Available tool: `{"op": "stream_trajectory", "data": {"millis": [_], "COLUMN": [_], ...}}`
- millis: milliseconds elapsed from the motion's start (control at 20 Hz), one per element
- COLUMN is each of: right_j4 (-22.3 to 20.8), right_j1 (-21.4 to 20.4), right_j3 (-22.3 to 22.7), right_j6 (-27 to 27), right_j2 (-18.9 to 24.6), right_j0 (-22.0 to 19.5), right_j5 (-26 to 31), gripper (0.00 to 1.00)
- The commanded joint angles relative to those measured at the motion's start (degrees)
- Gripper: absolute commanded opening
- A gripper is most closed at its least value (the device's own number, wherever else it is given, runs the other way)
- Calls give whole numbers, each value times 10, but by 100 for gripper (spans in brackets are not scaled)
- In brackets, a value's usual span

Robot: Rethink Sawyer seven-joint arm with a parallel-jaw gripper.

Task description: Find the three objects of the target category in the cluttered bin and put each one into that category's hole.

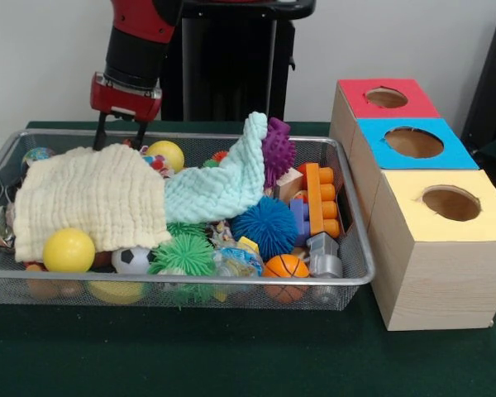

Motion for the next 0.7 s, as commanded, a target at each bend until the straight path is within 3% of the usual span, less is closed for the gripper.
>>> {"op": "stream_trajectory", "data": {"millis": [50,700], "right_j4": [5,-7], "right_j1": [20,49], "right_j3": [68,107], "right_j6": [102,103], "right_j2": [74,182], "right_j0": [-35,-134], "right_j5": [58,54], "gripper": [100,100]}}
